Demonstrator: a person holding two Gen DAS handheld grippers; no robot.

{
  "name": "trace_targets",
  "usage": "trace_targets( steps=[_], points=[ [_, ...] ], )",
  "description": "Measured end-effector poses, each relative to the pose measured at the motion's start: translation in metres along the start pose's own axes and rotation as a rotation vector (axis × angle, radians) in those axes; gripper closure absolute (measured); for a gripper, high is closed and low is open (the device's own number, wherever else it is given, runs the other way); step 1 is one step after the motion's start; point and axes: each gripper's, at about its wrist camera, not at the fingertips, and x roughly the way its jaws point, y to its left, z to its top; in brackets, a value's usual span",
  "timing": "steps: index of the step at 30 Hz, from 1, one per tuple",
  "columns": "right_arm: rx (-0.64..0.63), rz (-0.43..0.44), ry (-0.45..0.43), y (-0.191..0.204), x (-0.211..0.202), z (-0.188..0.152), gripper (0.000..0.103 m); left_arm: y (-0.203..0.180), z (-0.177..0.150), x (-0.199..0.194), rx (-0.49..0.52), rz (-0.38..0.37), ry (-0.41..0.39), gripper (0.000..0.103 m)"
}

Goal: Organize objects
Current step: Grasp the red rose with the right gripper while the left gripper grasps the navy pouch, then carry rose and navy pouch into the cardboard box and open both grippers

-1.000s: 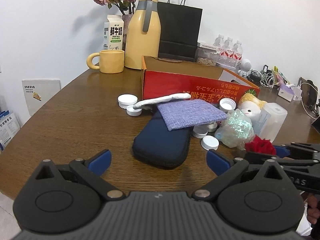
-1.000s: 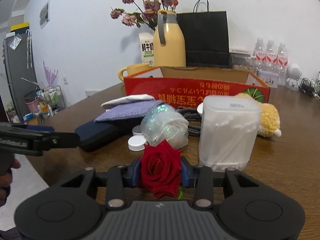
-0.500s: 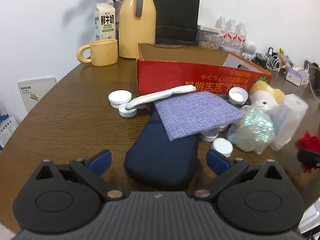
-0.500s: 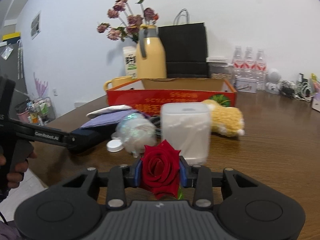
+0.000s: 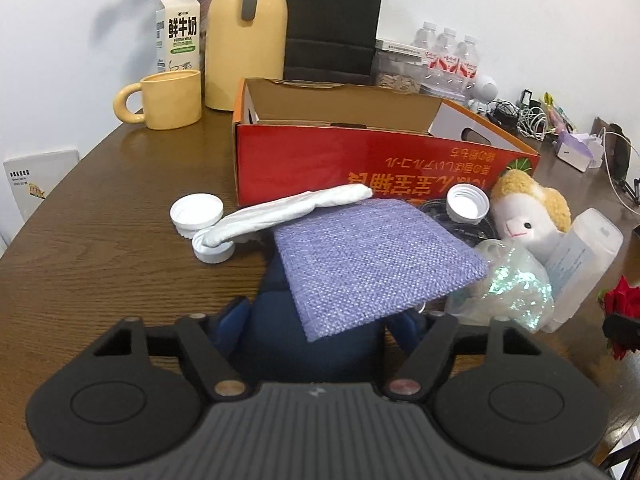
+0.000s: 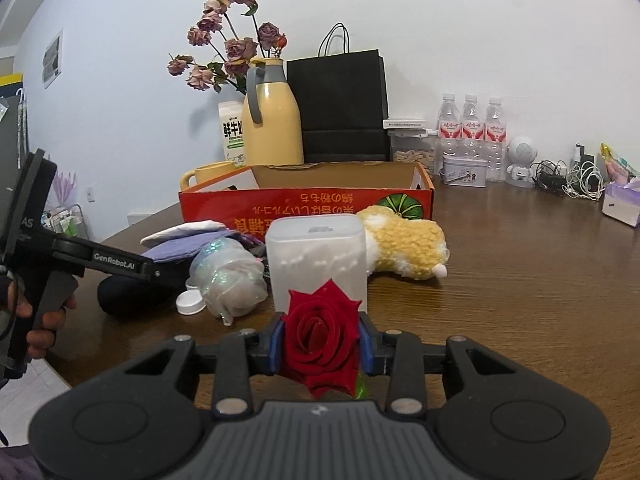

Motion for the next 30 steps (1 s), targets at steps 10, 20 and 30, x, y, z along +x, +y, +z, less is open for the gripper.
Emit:
trace_targets(
  steps=[10,20,30],
  points=[
    [0.002,0.006,-0.004,-0.006,0.002,0.000,0.068,0.001,-0.012,-0.028,-0.005,-0.008,-0.033,0.038],
    [-0.007,0.010,-0.027,-0.005,-0.006,0.003,0.068,0.005,-0.026,-0.082,-0.015,-0.020,-0.111,0.038],
    [-0.060,0.002,-0.108,-0.002,-0.020,0.031,0.068,-0.004,0.011,-0.128,0.018,-0.032,-0.291,0.038]
  ],
)
